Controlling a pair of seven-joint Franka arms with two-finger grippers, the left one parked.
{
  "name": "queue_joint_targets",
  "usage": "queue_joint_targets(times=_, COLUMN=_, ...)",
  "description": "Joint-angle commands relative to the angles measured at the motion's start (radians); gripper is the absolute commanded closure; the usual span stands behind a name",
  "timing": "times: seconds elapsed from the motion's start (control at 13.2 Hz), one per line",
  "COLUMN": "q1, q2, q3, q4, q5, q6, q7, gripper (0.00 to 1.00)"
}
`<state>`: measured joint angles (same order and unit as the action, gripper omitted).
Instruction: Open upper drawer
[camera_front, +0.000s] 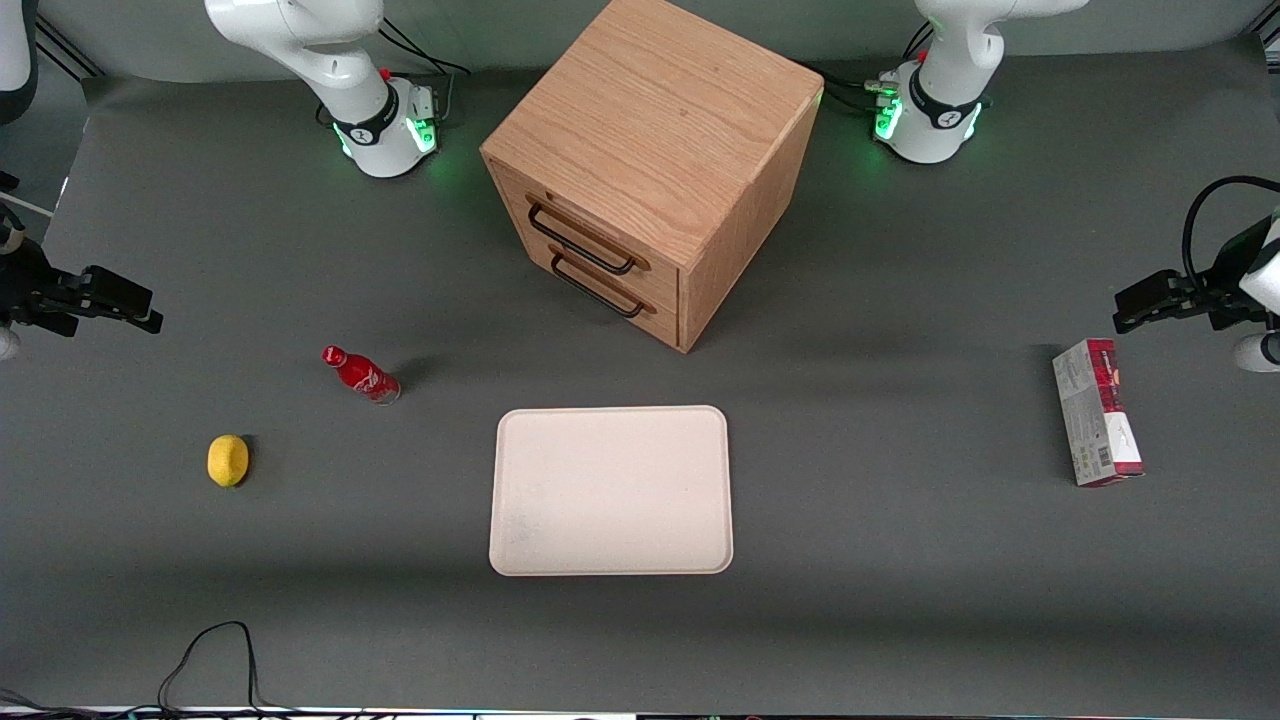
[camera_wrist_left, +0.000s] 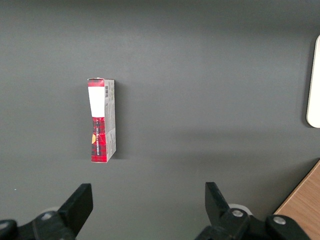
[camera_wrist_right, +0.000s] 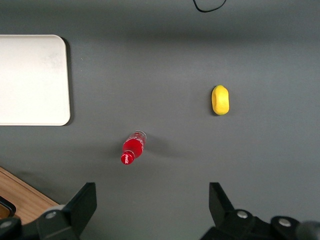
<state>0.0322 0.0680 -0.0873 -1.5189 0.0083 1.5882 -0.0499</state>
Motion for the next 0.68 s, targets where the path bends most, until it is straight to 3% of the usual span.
queue_joint_targets(times=0.0, q1=0.009, q2=-0.017, q3=-0.006, q4=-0.017, q5=-0.019, q6=-0.001, q7=0.028, gripper=0.00)
queue_joint_targets(times=0.46, q1=0.012, q2=0.007, q3=0.000, q4=-0.003, q5=-0.010, q6=0.001, q7=0.028, gripper=0.00)
queue_joint_targets(times=0.61, q1=0.075, q2=0.022, q3=0.006, q4=0.012, q5=-0.010, q6=0.002, q7=0.028, gripper=0.00)
